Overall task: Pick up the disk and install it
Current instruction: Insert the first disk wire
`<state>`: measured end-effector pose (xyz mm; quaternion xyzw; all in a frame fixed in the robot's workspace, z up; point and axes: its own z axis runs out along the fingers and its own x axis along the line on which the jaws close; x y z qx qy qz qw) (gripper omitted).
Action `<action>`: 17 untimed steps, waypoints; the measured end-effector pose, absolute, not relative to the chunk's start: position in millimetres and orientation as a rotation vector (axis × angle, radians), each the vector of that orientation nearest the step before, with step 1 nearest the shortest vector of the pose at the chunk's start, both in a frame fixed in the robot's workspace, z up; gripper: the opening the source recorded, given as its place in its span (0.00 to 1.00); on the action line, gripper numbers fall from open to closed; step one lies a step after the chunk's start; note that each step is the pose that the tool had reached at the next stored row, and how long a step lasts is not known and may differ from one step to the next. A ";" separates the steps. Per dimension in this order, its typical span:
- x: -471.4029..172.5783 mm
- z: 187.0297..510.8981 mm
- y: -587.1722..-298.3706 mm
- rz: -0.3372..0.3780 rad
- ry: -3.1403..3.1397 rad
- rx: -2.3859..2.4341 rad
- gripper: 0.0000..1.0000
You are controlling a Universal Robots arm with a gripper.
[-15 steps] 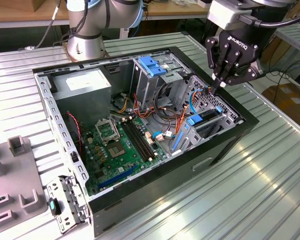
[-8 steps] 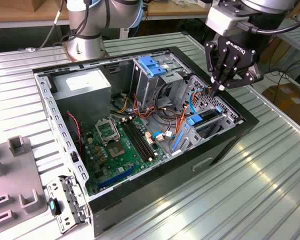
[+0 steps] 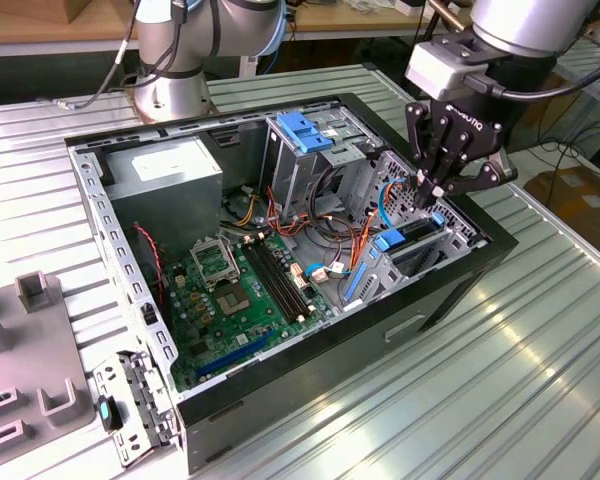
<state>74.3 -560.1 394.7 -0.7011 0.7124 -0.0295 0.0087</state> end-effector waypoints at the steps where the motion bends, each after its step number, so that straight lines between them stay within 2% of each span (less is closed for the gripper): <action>1: 76.2 392.0 -560.3 -0.092 2.226 -2.190 0.12; 17: 92.2 354.6 -560.4 -0.092 2.226 -2.190 0.12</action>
